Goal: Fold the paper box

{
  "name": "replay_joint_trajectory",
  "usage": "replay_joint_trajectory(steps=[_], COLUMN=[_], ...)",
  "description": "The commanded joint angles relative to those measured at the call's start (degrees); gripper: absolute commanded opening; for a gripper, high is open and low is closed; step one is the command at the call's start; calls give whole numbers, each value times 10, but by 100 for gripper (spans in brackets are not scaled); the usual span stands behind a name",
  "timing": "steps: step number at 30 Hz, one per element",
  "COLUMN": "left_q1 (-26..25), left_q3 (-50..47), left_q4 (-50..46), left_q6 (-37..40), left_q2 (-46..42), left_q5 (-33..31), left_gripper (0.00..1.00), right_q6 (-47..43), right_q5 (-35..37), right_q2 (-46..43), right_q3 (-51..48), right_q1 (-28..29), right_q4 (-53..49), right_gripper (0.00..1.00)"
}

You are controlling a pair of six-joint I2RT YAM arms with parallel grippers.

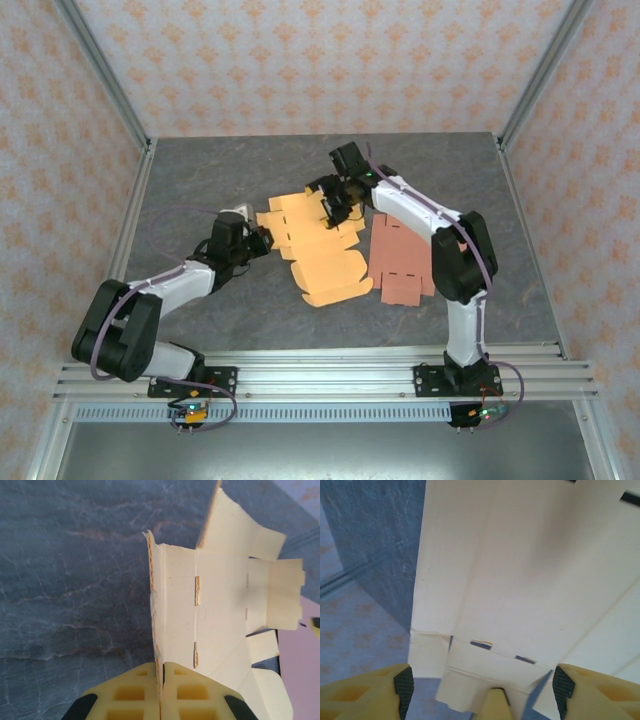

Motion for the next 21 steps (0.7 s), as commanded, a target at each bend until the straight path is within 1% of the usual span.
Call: replay_joint_trajectory(steps=[1, 3, 5, 10, 13, 16, 19, 20, 21], left_q1=[-4, -4, -6, -31, -32, -38, -38, -38, -38], left_q3=[-6, -17, -22, -34, -41, -51, -47, -44, -41], left_q4=[77, 104, 113, 105, 106, 109, 87, 80, 75], left_q6=[28, 29, 53, 122, 124, 128, 121, 116, 109], left_q2=[-17, -24, -34, -68, -75, -83, -81, -80, -78], left_q5=[-32, -32, -34, -75, -87, -107, -143, -151, -155], left_gripper=[0, 0, 0, 0, 0, 0, 1, 2, 6], right_q6=[93, 96, 104, 81, 73, 57, 33, 24, 15], right_q5=[-38, -35, -32, -29, -23, -19, -18, -6, 6], right_q2=[28, 48, 69, 124, 142, 156, 158, 153, 148], right_q3=[51, 89, 119, 209, 238, 254, 264, 265, 264], right_q1=[-4, -4, -4, -5, -7, -11, -18, -18, -18], right_q4=[31, 11, -4, -63, -79, -75, -80, -83, -87], right_gripper=[75, 75, 76, 75, 73, 62, 37, 26, 19])
